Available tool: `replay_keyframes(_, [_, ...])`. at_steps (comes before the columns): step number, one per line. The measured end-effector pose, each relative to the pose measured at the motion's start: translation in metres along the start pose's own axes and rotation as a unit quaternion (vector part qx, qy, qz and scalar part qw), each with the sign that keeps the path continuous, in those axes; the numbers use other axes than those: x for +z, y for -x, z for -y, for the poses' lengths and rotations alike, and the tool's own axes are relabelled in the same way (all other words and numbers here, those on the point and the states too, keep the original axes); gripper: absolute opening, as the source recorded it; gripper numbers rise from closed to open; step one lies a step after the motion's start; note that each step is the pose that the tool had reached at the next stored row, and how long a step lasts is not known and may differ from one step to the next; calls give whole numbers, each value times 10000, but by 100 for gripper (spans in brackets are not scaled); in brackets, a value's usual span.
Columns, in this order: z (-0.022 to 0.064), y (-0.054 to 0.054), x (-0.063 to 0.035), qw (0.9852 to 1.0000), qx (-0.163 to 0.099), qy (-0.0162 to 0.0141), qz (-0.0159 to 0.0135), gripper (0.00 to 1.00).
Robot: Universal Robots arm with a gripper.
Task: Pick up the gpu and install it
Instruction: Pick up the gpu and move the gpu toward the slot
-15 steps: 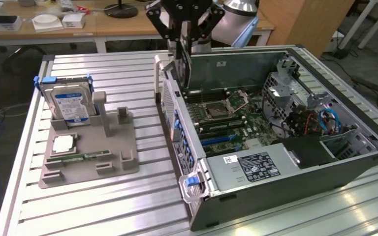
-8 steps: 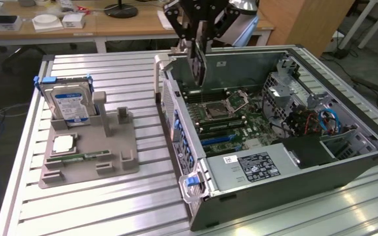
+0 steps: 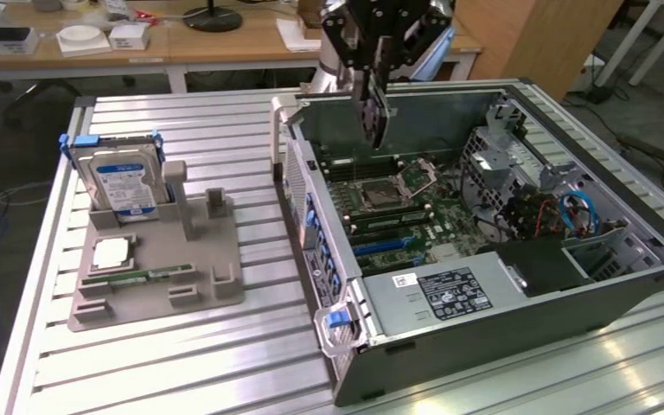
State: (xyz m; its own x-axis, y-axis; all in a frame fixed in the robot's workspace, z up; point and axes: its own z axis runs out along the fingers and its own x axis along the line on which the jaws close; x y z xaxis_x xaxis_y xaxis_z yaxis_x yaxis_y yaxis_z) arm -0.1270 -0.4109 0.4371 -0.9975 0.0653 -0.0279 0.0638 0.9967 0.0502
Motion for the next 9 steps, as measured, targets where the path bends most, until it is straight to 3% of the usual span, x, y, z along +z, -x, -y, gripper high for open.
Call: replay_keyframes(9, [-20,330,12,10000,0,2,0,25])
